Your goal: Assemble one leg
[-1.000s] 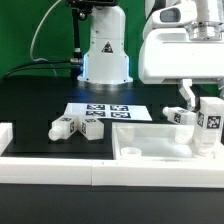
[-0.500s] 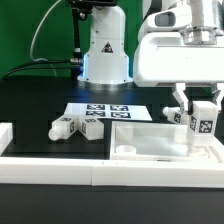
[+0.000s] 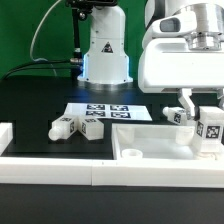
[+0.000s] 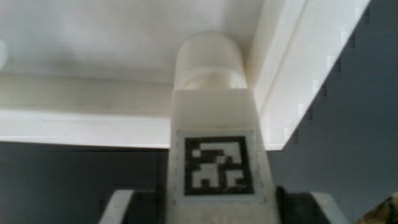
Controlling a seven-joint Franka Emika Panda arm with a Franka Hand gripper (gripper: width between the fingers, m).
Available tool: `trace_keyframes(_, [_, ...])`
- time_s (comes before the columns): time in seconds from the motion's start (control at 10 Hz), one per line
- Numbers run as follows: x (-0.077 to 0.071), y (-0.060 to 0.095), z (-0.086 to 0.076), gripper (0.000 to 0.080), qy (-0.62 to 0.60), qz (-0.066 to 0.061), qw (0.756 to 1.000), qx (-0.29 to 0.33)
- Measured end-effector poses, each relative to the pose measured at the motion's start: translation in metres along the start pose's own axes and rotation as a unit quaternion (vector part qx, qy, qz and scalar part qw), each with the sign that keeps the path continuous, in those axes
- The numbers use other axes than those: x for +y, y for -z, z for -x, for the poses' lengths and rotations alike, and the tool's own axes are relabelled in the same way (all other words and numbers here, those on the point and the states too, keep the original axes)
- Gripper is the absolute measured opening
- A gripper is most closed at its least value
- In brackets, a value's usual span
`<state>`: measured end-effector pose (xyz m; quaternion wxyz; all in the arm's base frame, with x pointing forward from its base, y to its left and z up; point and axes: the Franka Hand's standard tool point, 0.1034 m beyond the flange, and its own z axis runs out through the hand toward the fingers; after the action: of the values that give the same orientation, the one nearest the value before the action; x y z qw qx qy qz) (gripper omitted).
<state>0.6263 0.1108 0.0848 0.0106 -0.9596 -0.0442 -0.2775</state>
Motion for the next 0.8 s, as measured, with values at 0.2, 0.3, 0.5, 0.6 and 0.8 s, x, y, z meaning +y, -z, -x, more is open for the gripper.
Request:
trace_keyframes(0.2, [0.000, 0.000, 0.000, 0.0287, 0.002, 0.000, 1.000, 0.000])
trace_keyframes(0.3, [0.000, 0.000, 0.000, 0.0468, 0.002, 0.000, 1.000, 0.000])
trace_keyframes(0.5, [0.002, -0.002, 0.001, 0.0585, 0.001, 0.000, 1.000, -0.025])
trace_keyframes(0.6, [0.001, 0.000, -0.010, 0.0636, -0.005, -0.001, 0.999, -0.044])
trace_keyframes(0.8, [0.000, 0.000, -0.018, 0.0646, -0.032, -0.006, 0.989, -0.144])
